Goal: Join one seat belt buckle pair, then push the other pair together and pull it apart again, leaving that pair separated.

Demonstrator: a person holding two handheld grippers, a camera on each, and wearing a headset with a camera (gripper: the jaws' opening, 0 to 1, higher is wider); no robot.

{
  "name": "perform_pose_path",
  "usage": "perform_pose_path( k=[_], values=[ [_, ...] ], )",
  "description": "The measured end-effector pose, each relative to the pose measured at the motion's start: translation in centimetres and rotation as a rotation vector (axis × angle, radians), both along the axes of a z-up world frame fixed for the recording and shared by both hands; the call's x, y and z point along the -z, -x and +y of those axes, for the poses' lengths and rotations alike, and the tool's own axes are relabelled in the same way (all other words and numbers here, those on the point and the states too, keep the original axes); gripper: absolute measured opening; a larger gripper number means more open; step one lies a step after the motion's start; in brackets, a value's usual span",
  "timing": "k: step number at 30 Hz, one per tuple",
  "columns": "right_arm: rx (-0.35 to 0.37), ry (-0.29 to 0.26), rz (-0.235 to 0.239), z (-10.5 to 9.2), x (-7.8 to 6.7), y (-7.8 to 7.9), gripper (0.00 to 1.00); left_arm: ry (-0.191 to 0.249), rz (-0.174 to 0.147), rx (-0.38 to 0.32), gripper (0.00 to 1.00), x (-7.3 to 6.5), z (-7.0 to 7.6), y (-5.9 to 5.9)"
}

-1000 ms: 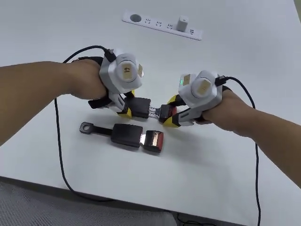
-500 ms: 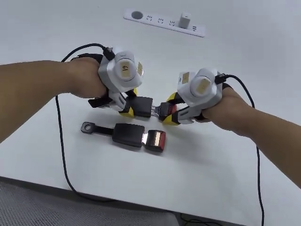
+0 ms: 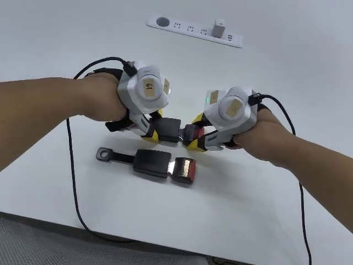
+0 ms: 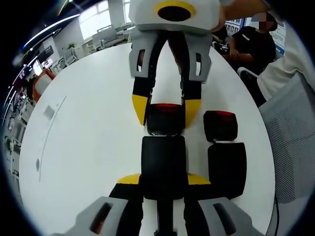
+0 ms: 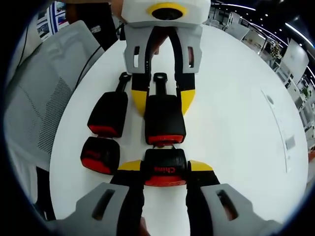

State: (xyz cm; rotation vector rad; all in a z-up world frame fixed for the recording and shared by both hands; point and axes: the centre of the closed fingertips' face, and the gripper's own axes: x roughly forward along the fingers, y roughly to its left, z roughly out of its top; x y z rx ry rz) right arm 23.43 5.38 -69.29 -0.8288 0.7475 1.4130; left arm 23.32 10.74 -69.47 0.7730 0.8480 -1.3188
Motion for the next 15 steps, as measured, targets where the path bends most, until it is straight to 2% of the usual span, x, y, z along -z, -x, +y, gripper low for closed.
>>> perform_pose_path(
  k=[7,9,14,15],
  values=[
    [0.006,0.004,0.0,-0.02,-0.28,0.25,0.3,-0.002,0.001,-0.001,0.31,-0.21,-0.12,0.24],
    [0.008,0.005,0.0,-0.09,-0.27,0.27,0.3,-0.001,-0.001,-0.003,0.31,0.21,0.19,-0.13],
    [0.014,0.01,0.001,0.07,-0.43,0.44,0.3,0.01,-0.001,-0.016,0.31,-0.23,-0.01,0.23],
    [0.011,0.012,0.002,0.04,-0.05,0.39,0.3,0.009,-0.001,-0.016,0.31,-0.17,0.03,0.19]
  ],
)
